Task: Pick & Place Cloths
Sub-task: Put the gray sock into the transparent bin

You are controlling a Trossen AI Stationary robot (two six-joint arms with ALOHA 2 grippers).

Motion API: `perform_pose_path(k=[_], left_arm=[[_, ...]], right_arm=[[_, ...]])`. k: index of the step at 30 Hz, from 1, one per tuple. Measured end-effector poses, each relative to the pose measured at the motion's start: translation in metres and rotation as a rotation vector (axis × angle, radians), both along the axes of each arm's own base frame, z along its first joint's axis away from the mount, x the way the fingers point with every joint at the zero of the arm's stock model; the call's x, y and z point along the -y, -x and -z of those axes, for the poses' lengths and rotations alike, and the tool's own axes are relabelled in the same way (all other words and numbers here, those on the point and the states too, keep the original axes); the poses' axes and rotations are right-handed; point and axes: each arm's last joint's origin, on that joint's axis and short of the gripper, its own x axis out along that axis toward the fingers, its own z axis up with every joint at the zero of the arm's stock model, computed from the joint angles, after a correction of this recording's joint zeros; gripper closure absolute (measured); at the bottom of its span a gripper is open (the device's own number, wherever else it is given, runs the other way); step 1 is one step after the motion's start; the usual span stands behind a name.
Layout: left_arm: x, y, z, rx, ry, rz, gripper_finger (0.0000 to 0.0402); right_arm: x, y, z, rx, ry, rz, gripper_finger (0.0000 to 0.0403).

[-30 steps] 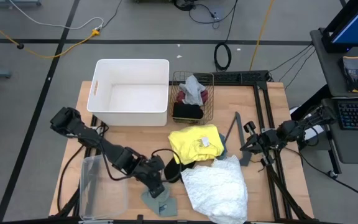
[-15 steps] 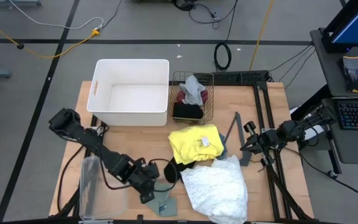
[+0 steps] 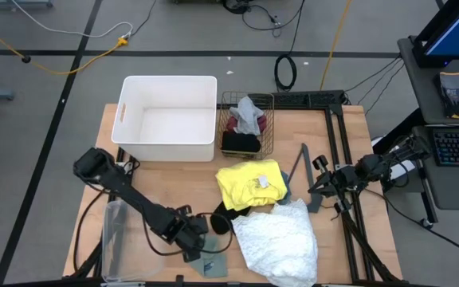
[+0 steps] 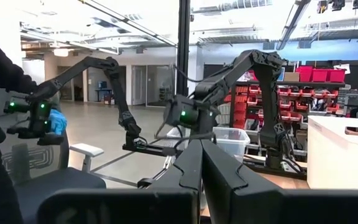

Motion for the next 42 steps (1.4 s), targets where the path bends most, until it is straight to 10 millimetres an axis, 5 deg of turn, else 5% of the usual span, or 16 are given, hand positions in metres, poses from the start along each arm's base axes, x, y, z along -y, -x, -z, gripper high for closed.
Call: perform_pose_path(k=[12, 16, 22, 28, 34, 42], left_arm=[[0.008, -0.01, 0.042, -0.088, -0.027, 0.052, 0.02], [0.008, -0.01, 0.043, -0.103, -0.005, 0.041, 0.0248], [0.003, -0.013, 0.037, -0.104, 0.038, 0.022, 0.0375], [-0.003, -0.019, 0.034, -0.169, 0.146, -0.017, 0.0386], [0.002, -0.031, 0.013, -0.171, 0.23, 0.066, 0.0395], [0.005, -0.045, -0.052, -0.12, 0.12, 0.128, 0.0397]], right_arm=[[0.0, 0.0, 0.0, -0.001, 0.0, 0.0, 0.0403], [0.0, 0.0, 0.0, -0.001, 0.0, 0.0, 0.0403], [0.0, 0.0, 0.0, -0.001, 0.0, 0.0, 0.0403], [0.0, 0.0, 0.0, -0.001, 0.0, 0.0, 0.0403], [0.0, 0.0, 0.0, -0.001, 0.0, 0.0, 0.0403], [0.0, 0.0, 0.0, -0.001, 0.0, 0.0, 0.0403]])
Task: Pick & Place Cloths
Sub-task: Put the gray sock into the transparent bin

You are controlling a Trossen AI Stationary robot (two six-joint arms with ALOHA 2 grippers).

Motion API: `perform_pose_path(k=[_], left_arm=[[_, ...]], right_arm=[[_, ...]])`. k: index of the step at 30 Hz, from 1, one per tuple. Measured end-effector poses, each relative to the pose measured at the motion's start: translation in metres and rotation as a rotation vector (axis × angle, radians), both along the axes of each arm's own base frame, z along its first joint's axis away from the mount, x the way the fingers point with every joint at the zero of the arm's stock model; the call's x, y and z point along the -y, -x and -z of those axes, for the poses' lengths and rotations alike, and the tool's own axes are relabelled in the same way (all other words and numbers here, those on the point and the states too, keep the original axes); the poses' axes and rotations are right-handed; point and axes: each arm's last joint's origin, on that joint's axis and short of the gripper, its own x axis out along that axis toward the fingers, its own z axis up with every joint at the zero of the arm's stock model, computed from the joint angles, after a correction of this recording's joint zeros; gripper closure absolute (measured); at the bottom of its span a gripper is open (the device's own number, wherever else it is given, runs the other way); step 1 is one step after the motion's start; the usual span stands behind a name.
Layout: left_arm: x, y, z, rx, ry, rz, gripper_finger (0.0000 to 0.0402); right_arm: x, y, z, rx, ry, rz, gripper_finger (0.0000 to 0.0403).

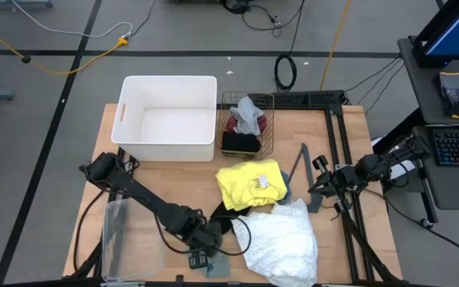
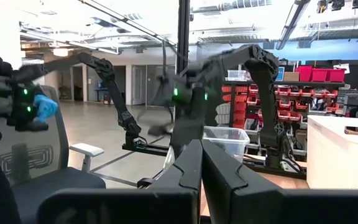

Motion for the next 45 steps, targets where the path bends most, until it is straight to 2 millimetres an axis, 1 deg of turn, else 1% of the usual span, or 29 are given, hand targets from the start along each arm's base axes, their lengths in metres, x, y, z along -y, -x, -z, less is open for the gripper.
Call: perform_pose_path(k=[6, 11, 15, 19, 24, 27, 33, 36, 39, 45], left_arm=[[-0.004, 0.0, -0.065, 0.058, -0.098, -0.026, 0.0398], [-0.007, 0.008, -0.12, 0.17, -0.145, -0.066, 0.0398], [-0.011, 0.019, -0.156, 0.244, -0.15, -0.098, 0.0398], [-0.017, 0.033, -0.184, 0.267, -0.129, -0.135, 0.0398], [-0.026, 0.06, -0.207, 0.277, -0.042, -0.181, 0.0398], [-0.034, 0.078, -0.226, 0.336, 0.001, -0.21, 0.0398], [-0.051, 0.12, -0.258, 0.455, 0.057, -0.284, 0.0398], [-0.058, 0.135, -0.267, 0.48, 0.101, -0.31, 0.0398], [-0.063, 0.145, -0.274, 0.48, 0.152, -0.324, 0.0398], [-0.067, 0.161, -0.281, 0.392, 0.308, -0.317, 0.0398]], right_arm=[[0.0, 0.0, 0.0, 0.0, 0.0, 0.0, 0.0403], [0.0, 0.0, 0.0, 0.0, 0.0, 0.0, 0.0403], [0.0, 0.0, 0.0, 0.0, 0.0, 0.0, 0.0403], [0.0, 0.0, 0.0, 0.0, 0.0, 0.0, 0.0403], [0.001, 0.0, 0.0, -0.003, -0.006, 0.028, 0.0403], [0.001, -0.001, 0.0, -0.006, -0.009, 0.051, 0.0403], [0.001, -0.001, 0.0, -0.01, -0.011, 0.051, 0.0403], [0.001, -0.001, 0.0, -0.009, -0.011, 0.051, 0.0403], [0.001, -0.001, 0.0, -0.009, -0.01, 0.051, 0.0403], [0.001, -0.001, 0.0, -0.009, -0.01, 0.051, 0.0403]])
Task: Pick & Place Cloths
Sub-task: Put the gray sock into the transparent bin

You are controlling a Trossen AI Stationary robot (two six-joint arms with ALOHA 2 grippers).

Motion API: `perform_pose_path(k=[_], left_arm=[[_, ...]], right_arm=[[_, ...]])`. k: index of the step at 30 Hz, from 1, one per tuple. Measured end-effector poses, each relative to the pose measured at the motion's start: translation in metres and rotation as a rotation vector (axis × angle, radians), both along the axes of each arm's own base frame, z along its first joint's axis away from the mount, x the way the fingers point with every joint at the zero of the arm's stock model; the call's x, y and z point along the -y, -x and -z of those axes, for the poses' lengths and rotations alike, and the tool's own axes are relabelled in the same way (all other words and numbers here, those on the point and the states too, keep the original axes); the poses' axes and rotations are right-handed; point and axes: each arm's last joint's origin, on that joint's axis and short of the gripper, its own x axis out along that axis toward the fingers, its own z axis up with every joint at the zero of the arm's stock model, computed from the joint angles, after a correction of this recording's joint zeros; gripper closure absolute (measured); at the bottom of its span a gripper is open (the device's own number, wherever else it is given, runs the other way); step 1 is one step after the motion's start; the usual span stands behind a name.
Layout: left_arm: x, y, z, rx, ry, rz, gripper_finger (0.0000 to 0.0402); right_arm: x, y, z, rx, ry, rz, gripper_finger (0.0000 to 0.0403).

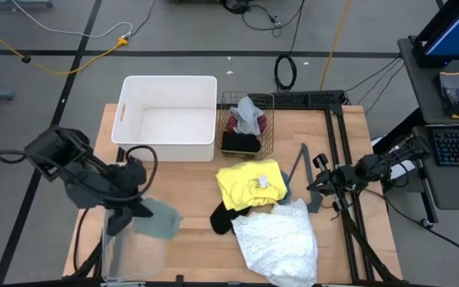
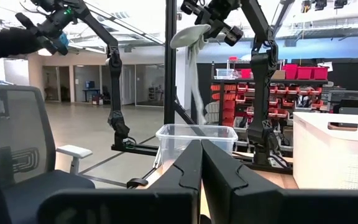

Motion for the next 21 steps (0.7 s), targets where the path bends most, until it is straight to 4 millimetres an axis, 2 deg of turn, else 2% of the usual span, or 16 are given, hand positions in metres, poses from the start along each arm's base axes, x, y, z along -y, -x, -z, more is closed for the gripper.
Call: perform_pose_path(k=[4, 12, 21], left_arm=[[0.001, 0.008, -0.003, -0.059, 0.106, 0.005, 0.0398], [0.013, 0.017, -0.001, -0.137, 0.184, 0.006, 0.0398], [0.04, 0.018, 0.028, -0.32, 0.168, -0.008, 0.0398]], right_arm=[[0.0, 0.0, 0.0, 0.0, 0.001, 0.0, 0.0403], [0.0, 0.0, 0.0, -0.003, 0.005, 0.0, 0.0403], [0.0, 0.0, 0.001, -0.007, 0.007, 0.0, 0.0403]])
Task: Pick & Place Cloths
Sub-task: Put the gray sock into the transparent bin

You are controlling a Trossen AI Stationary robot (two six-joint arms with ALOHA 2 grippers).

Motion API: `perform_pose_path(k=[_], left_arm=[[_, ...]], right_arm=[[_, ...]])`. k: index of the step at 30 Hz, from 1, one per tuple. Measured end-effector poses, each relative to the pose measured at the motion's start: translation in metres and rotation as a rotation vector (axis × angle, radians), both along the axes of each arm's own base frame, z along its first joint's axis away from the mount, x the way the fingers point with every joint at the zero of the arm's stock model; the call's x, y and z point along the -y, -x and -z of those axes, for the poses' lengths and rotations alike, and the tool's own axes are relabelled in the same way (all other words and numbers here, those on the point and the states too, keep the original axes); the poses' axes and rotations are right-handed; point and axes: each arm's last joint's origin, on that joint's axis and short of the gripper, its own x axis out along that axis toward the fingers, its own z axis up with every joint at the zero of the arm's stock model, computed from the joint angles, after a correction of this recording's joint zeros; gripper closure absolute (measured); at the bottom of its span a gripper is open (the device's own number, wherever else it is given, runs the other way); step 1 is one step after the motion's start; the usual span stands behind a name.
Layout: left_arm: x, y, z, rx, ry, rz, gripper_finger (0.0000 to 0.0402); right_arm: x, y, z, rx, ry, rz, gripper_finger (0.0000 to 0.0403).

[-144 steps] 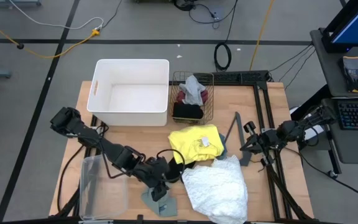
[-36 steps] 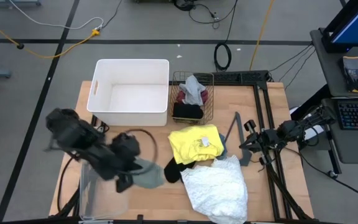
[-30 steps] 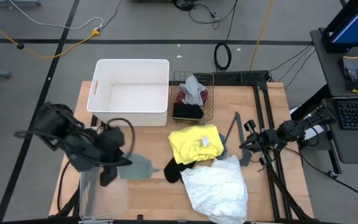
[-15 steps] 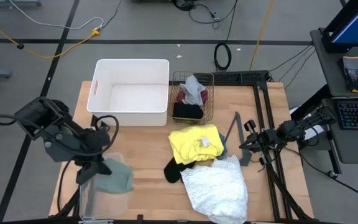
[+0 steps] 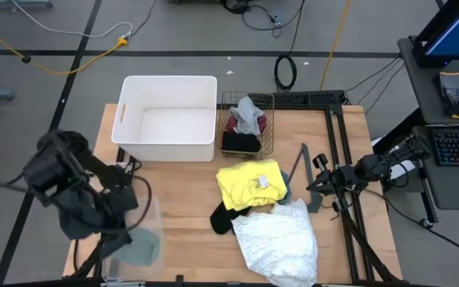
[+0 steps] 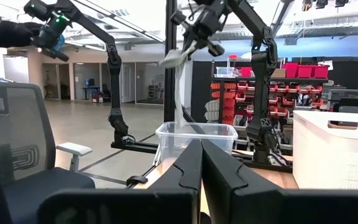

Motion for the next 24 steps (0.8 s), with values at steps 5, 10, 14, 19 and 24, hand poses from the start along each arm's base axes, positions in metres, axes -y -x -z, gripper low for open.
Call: perform_pose_path(k=[5, 10, 14, 19, 24], left_arm=[[0.015, 0.0, 0.024, -0.127, -0.036, 0.018, 0.0398], [0.022, -0.002, 0.044, -0.186, -0.102, 0.029, 0.0398], [0.026, -0.005, 0.059, -0.226, -0.151, 0.026, 0.0398], [0.03, -0.007, 0.086, -0.341, -0.202, 0.049, 0.0399], [0.033, -0.007, 0.12, -0.467, -0.279, 0.04, 0.0399]], right_arm=[[0.0, 0.0, 0.0, 0.0, 0.0, 0.0, 0.0403], [0.0, 0.0, 0.0, 0.001, -0.001, 0.0, 0.0403], [0.0, 0.0, 0.0, 0.002, -0.003, 0.0, 0.0403], [0.0, 0.0, 0.0, -0.001, -0.011, -0.003, 0.0403], [0.0, 0.0, 0.0, -0.001, -0.011, -0.002, 0.0403]])
